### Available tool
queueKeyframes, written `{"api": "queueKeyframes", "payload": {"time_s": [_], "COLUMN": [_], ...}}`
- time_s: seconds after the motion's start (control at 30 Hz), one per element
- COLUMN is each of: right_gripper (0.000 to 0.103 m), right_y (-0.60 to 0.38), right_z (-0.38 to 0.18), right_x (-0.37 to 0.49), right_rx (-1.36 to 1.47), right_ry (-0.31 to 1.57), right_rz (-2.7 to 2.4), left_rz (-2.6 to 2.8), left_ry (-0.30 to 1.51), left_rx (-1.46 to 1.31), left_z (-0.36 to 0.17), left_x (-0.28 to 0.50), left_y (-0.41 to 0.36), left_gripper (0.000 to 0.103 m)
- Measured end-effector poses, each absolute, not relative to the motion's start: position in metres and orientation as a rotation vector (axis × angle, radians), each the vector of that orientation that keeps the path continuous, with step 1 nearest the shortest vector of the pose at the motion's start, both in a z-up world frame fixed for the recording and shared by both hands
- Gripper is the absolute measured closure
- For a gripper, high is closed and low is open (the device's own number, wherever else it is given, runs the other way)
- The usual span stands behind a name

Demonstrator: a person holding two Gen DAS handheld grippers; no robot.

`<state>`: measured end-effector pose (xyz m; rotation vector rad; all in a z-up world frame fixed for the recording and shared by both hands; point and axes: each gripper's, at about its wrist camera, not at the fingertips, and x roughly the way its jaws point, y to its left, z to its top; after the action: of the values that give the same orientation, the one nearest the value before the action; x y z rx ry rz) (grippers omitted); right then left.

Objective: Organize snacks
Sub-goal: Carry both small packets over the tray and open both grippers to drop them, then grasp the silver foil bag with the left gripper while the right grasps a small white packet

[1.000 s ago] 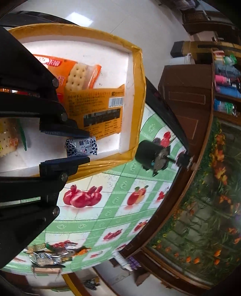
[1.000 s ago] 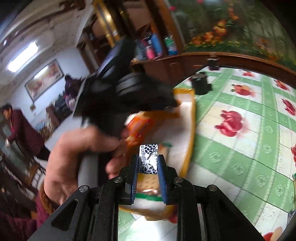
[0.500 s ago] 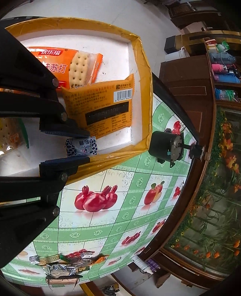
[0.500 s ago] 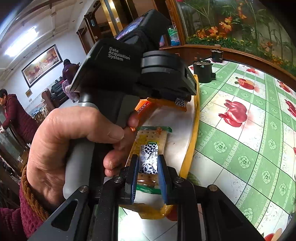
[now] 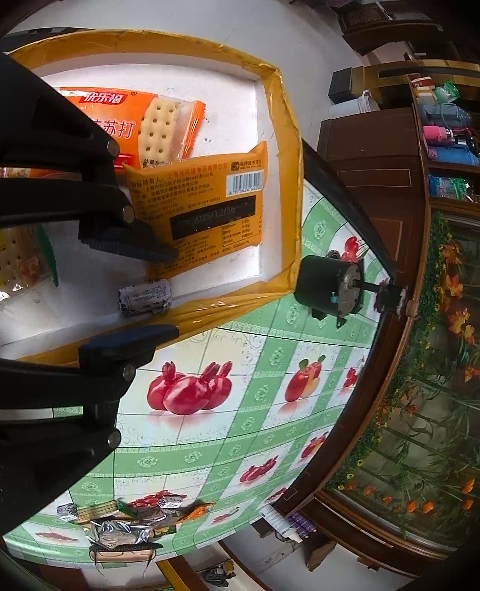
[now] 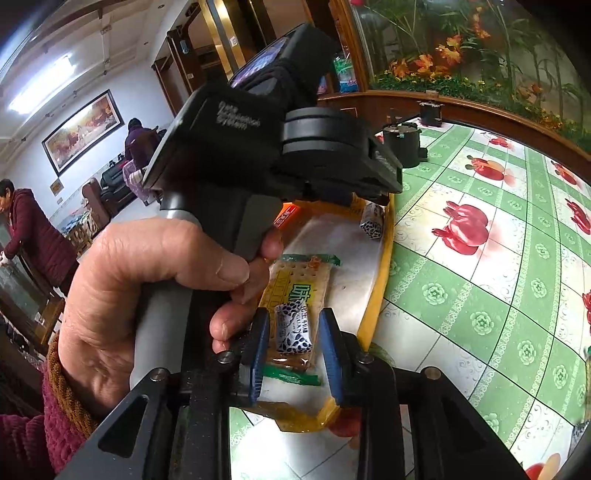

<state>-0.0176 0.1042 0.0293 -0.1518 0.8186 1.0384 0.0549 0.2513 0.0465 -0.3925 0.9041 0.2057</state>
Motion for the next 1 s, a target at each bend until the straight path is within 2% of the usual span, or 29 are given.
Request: {"api": "queueKeyframes", "payload": {"time_s": [0.07, 0.1, 0.13, 0.5, 0.7, 0.73, 0.83, 1.0], "right_gripper": [0.072, 0.072, 0.071, 0.071, 0.071, 0.071, 0.058, 0.058], "right_y": [0.1, 0.098, 0.096, 0.043, -0.017, -0.03, -0.087, -0.159], "right_z": [0.032, 0.034, 0.035, 0.057, 0.074, 0.077, 0.08, 0.057], "right_x": [-0.016, -0.015, -0.013, 0.023, 0.053, 0.059, 0.082, 0.112], "right_rx": [-0.132, -0.122, -0.112, 0.104, 0.197, 0.213, 0.271, 0.388], "right_ry": [0.811, 0.808, 0.805, 0.788, 0.734, 0.723, 0.709, 0.813], "right_rz": [1.039, 1.04, 1.038, 0.957, 0.777, 0.734, 0.517, 0.305], "left_rz": [0.215, 0.209, 0.198, 0.124, -0.054, -0.101, -0.211, -0.372], "left_ry": [0.887, 0.875, 0.862, 0.755, 0.668, 0.666, 0.705, 0.812], "left_rx": [-0.396, -0.408, -0.422, -0.448, -0.347, -0.339, -0.322, -0.27], "left_z": [0.05, 0.052, 0.054, 0.071, 0.092, 0.093, 0.09, 0.076], "left_x": [0.054, 0.053, 0.052, 0.045, 0.039, 0.039, 0.041, 0.046], "left_y": [0.252, 0.253, 0.254, 0.246, 0.199, 0.189, 0.161, 0.111], "left_gripper": [0.062, 0.053, 0.05, 0.05, 0.047, 0.045, 0.042, 0.042]}}
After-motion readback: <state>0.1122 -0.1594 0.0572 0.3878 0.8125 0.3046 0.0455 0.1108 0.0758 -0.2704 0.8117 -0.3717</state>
